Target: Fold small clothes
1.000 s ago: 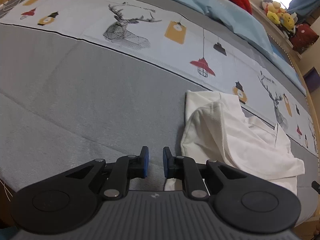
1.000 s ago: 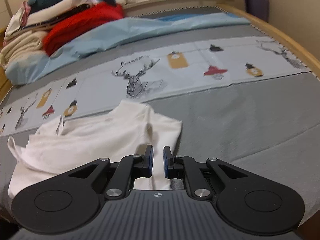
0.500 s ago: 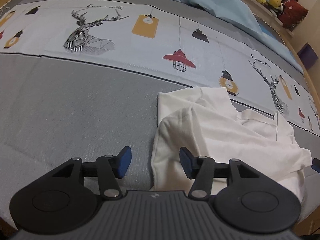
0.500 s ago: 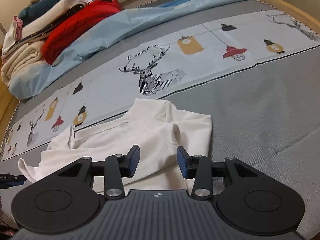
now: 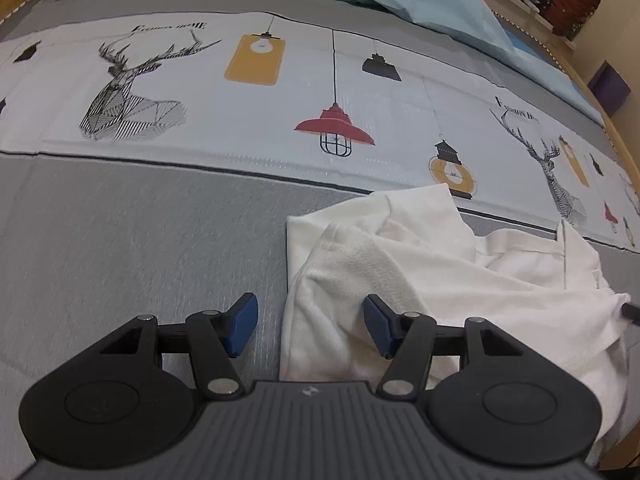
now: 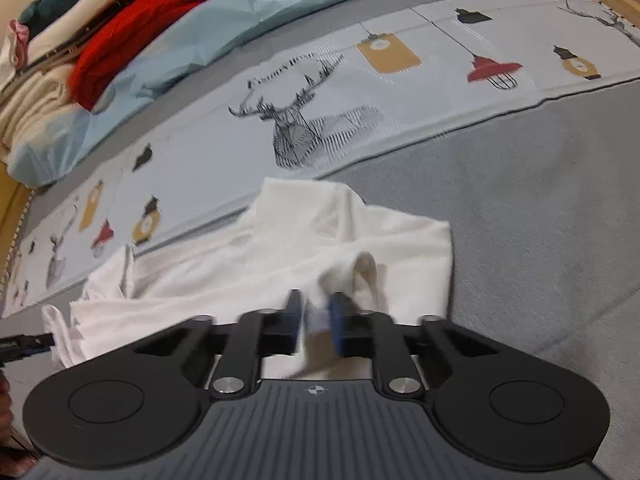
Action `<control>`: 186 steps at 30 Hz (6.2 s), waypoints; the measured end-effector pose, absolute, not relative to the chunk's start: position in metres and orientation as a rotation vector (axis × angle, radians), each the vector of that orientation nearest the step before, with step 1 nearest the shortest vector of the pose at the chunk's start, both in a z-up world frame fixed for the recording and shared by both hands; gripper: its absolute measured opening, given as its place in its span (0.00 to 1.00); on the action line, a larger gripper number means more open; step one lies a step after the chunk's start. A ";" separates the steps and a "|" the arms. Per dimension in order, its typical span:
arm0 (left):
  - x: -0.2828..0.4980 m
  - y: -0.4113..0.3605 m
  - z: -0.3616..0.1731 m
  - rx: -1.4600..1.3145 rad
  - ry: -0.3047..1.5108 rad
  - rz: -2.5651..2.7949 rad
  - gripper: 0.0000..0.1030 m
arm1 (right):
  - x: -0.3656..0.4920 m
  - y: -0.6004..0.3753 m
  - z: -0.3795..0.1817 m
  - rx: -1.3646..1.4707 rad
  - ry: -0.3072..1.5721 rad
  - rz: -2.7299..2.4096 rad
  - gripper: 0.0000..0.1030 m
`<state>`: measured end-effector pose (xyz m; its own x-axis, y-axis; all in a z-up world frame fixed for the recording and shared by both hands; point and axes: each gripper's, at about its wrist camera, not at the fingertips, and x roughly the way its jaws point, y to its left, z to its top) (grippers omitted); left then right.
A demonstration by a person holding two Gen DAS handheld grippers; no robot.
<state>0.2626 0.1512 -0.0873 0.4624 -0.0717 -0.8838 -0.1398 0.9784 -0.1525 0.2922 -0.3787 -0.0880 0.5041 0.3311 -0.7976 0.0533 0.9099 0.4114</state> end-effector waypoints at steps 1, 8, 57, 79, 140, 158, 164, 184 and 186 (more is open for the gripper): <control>0.265 0.150 -0.088 -0.205 1.088 0.041 0.61 | 0.294 -0.380 -0.086 0.426 1.026 0.177 0.05; 0.267 0.148 -0.069 -0.175 0.976 0.011 0.07 | 0.305 -0.409 -0.067 0.691 0.847 0.121 0.03; 0.308 0.157 -0.083 -0.259 0.931 0.146 0.06 | 0.375 -0.382 -0.110 0.449 0.868 -0.014 0.03; 0.318 0.149 -0.094 -0.352 1.028 -0.010 0.25 | 0.370 -0.406 -0.118 0.510 0.943 -0.128 0.31; 0.155 0.158 -0.083 -0.377 1.257 -0.036 0.31 | 0.209 -0.399 -0.083 0.222 1.153 0.119 0.04; 0.154 0.137 -0.078 -0.144 1.213 0.022 0.05 | 0.198 -0.423 -0.066 0.220 1.147 0.027 0.04; 0.158 0.124 -0.074 -0.108 1.176 -0.008 0.05 | 0.198 -0.410 -0.062 0.178 1.070 0.113 0.05; 0.160 0.103 -0.101 -0.014 1.323 -0.067 0.05 | 0.200 -0.393 -0.097 0.075 1.259 0.091 0.05; 0.162 0.105 -0.107 -0.005 1.351 -0.037 0.05 | 0.200 -0.394 -0.100 0.068 1.284 0.086 0.05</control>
